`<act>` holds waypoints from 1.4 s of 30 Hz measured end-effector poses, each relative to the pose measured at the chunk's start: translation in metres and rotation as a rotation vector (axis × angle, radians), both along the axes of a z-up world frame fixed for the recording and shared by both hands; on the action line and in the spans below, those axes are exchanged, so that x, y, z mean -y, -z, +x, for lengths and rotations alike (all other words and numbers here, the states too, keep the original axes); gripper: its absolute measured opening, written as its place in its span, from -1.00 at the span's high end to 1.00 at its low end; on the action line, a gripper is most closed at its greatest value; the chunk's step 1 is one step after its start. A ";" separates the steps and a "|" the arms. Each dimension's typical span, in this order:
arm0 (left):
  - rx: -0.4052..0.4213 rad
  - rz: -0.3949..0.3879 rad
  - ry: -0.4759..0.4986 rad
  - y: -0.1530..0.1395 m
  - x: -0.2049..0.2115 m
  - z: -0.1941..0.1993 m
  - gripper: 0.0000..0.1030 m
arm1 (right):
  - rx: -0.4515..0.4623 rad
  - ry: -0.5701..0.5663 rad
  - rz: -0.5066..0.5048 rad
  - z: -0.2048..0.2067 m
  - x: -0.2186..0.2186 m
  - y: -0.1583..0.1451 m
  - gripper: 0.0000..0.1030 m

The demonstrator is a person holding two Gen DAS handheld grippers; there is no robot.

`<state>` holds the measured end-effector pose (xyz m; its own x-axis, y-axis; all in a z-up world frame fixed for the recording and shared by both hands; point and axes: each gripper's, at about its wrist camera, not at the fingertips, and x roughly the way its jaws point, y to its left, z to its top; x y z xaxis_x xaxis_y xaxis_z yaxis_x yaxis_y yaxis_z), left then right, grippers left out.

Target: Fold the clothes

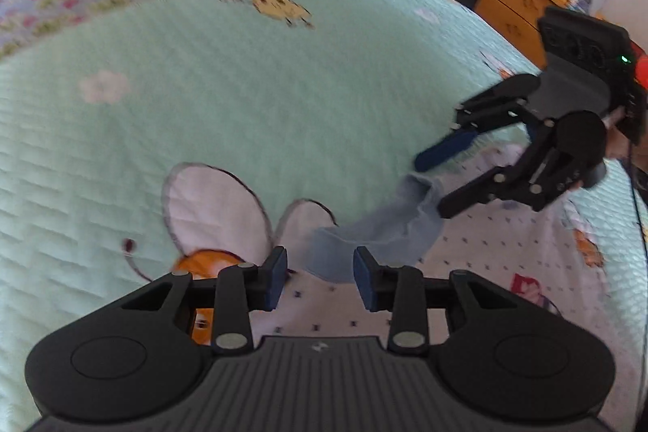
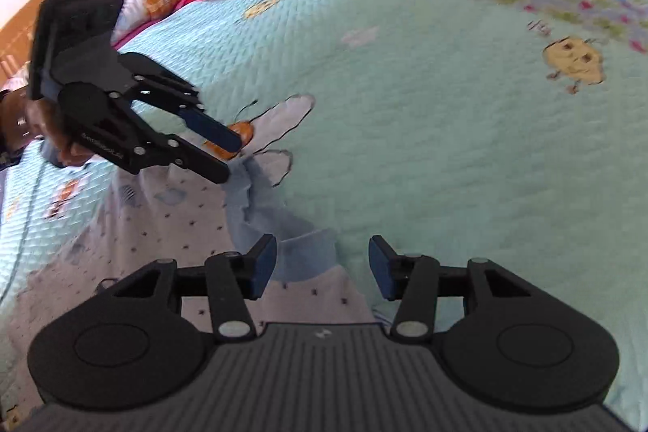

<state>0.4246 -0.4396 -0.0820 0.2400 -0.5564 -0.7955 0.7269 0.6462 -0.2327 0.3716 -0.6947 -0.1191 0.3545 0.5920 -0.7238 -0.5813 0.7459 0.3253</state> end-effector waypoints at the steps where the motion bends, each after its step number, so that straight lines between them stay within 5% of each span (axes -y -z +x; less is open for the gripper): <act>1: -0.011 0.014 0.015 0.004 0.003 0.001 0.26 | -0.015 -0.011 -0.007 0.001 -0.001 0.002 0.01; 2: -0.021 0.028 0.030 0.007 0.007 0.001 0.35 | -0.030 -0.021 -0.012 0.002 -0.001 0.004 0.07; 3: -0.026 0.021 0.035 0.007 0.008 0.001 0.74 | -0.045 -0.025 -0.008 0.003 -0.001 0.005 0.52; 4: -0.030 0.014 0.039 0.007 0.010 0.001 0.88 | -0.058 -0.026 -0.003 0.003 -0.001 0.006 0.87; 7: 0.067 0.032 -0.034 -0.002 0.014 0.006 0.88 | -0.037 0.061 0.019 0.004 0.002 0.003 0.88; 16: 0.095 0.006 -0.087 0.011 0.014 0.011 0.78 | 0.047 0.174 0.001 -0.010 0.003 0.017 0.87; 22: 0.241 -0.013 -0.281 -0.022 -0.008 -0.009 0.72 | 0.121 0.348 0.088 -0.036 0.022 -0.008 0.55; 27: 0.070 -0.103 -0.180 -0.031 -0.024 -0.074 0.52 | 0.006 0.314 0.264 -0.106 0.031 -0.030 0.55; 30: -0.011 0.000 -0.172 0.005 -0.022 -0.095 0.52 | -0.121 0.289 0.290 -0.134 0.029 -0.014 0.55; 32: -0.024 0.028 -0.231 0.019 -0.027 -0.094 0.83 | -0.161 0.321 0.235 -0.133 0.032 0.007 0.55; 34: -0.066 -0.005 -0.324 0.019 -0.033 -0.086 0.90 | -0.150 0.415 0.220 -0.123 0.046 0.025 1.00; 38: -0.021 0.050 -0.412 0.008 -0.025 -0.081 0.87 | -0.058 0.638 0.253 -0.116 0.069 0.022 0.93; 42: 0.001 0.130 -0.422 0.007 -0.015 -0.083 0.74 | -0.006 0.602 0.235 -0.142 0.045 -0.002 0.85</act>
<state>0.3413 -0.4245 -0.0886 0.4256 -0.3050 -0.8520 0.3928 0.9104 -0.1297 0.2293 -0.7394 -0.1168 0.6704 0.4340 -0.6018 -0.0815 0.8492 0.5217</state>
